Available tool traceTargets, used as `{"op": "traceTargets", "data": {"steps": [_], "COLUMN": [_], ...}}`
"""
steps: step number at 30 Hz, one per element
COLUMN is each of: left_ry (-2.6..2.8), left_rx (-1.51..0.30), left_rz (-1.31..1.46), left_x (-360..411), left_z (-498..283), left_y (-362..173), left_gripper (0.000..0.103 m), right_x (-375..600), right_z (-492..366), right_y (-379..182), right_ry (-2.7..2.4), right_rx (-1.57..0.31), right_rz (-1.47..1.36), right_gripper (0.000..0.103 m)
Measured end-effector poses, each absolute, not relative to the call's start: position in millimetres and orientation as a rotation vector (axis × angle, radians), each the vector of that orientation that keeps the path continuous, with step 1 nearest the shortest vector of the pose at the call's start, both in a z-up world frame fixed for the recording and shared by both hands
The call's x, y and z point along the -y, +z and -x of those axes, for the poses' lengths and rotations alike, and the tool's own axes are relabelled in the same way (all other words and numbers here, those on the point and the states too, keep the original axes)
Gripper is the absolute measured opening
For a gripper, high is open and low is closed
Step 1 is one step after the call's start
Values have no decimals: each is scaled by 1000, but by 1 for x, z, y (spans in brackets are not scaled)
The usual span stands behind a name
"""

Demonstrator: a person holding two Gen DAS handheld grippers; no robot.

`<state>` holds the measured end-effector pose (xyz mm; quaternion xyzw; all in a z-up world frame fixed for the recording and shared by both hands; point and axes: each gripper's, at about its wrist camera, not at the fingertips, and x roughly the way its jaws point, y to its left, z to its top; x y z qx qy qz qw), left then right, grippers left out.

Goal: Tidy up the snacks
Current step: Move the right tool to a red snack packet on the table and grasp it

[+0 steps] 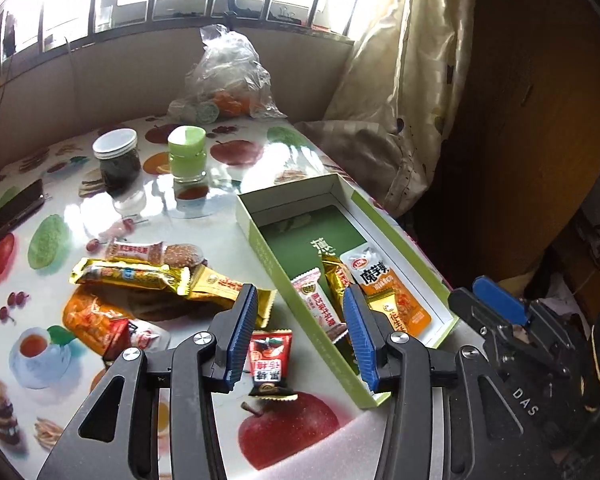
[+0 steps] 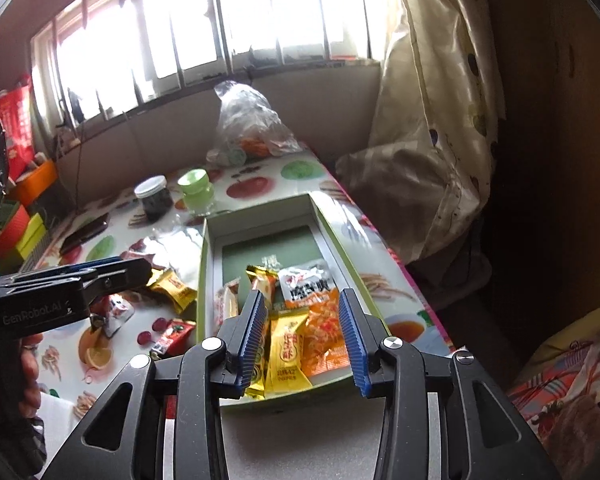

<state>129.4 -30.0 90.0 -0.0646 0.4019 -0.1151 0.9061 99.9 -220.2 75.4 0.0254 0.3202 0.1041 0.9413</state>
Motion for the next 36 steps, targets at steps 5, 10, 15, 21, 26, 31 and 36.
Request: {"op": "traceTargets", "data": {"steps": [5, 10, 15, 21, 26, 31, 36], "left_ry": [-197, -152, -103, -8, 20, 33, 44], "left_rx": [-790, -779, -796, -814, -832, -850, -861], "left_rz": [123, 132, 200, 276, 314, 347, 375], "left_x": [8, -14, -47, -87, -111, -125, -136], "left_z": [-110, -97, -85, -72, -67, -64, -64], "left_y": [98, 96, 83, 63, 49, 38, 30], "left_gripper": [46, 46, 46, 46, 46, 46, 46], "right_x": [206, 182, 153, 119, 91, 73, 67], "right_z": [-102, -102, -102, -106, -110, -118, -123], "right_y": [84, 77, 63, 41, 29, 18, 9], "right_ry": [265, 295, 343, 410, 420, 383, 357], "right_rx": [-635, -678, -742, -828, -862, -896, -927], "right_rz": [-58, -43, -26, -1, 64, 133, 161], "right_gripper": [41, 41, 41, 41, 41, 41, 40]}}
